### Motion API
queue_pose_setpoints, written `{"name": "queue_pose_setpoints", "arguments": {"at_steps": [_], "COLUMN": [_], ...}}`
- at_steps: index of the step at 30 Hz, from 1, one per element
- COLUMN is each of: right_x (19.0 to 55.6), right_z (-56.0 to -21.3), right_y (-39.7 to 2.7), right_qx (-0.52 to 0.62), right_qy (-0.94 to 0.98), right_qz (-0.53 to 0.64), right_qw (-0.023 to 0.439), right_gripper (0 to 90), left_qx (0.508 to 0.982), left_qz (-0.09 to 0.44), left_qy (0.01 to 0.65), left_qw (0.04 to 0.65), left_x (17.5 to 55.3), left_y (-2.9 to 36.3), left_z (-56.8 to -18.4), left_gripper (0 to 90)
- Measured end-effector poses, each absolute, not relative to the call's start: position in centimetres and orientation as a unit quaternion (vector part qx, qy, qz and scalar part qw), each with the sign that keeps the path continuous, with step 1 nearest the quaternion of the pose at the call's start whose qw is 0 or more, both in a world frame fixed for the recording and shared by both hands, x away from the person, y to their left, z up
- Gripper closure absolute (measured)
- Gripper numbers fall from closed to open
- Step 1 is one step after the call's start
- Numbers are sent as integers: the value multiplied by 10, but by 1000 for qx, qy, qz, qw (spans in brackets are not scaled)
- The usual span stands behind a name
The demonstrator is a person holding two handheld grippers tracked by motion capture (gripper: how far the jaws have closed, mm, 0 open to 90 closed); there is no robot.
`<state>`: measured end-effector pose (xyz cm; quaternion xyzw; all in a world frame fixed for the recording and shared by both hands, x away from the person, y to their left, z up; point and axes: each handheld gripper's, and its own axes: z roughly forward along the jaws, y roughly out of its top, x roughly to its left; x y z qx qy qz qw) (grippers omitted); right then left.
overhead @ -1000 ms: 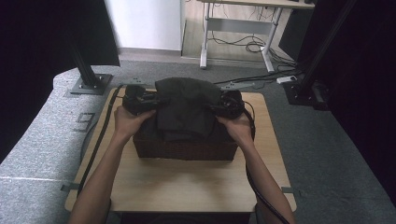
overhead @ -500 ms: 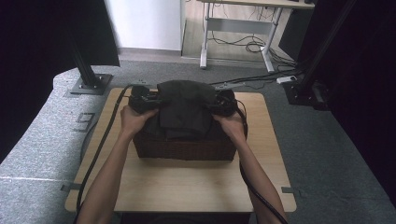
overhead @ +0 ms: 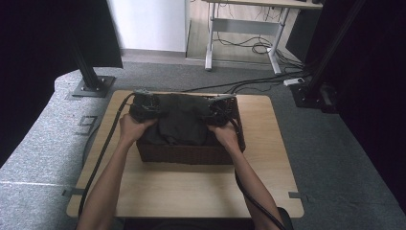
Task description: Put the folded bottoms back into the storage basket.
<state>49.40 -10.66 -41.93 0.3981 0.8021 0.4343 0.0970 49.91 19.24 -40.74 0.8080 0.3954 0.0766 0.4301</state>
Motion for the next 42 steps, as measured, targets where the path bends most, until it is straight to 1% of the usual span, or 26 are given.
{"name": "queue_pose_setpoints", "arguments": {"at_steps": [10,13,18,22,26,28,30,32,34,36,39,42], "right_x": [495,496,499,502,505,506,507,508,509,509,508,506], "right_z": [-428,-431,-432,-435,-439,-439,-437,-437,-437,-437,-431,-424], "right_y": [-135,-141,-132,-120,-118,-123,-129,-133,-136,-138,-143,-145], "right_qx": [426,432,427,425,436,450,455,459,467,474,480,468], "right_qy": [803,803,812,815,816,808,804,802,797,791,780,786], "right_qz": [404,400,386,383,370,371,369,368,365,360,367,372], "right_qw": [100,97,98,90,85,86,98,105,116,138,160,161], "right_gripper": [664,662,658,653,626,590,552,496,435,369,334,322], "left_qx": [812,814,829,843,846,850,849,840,829,826,825,825], "left_qz": [50,46,66,86,87,94,113,124,139,141,151,152], "left_qy": [393,396,402,401,405,409,418,434,445,446,444,441], "left_qw": [429,422,384,348,335,319,303,301,307,315,316,321], "left_x": [510,510,505,502,504,506,506,507,506,505,502,500], "left_y": [160,156,158,161,156,152,150,153,157,161,165,168], "left_z": [-428,-432,-428,-425,-432,-436,-437,-435,-429,-424,-417,-414], "left_gripper": [695,695,694,691,675,642,579,517,482,445,406,364]}}
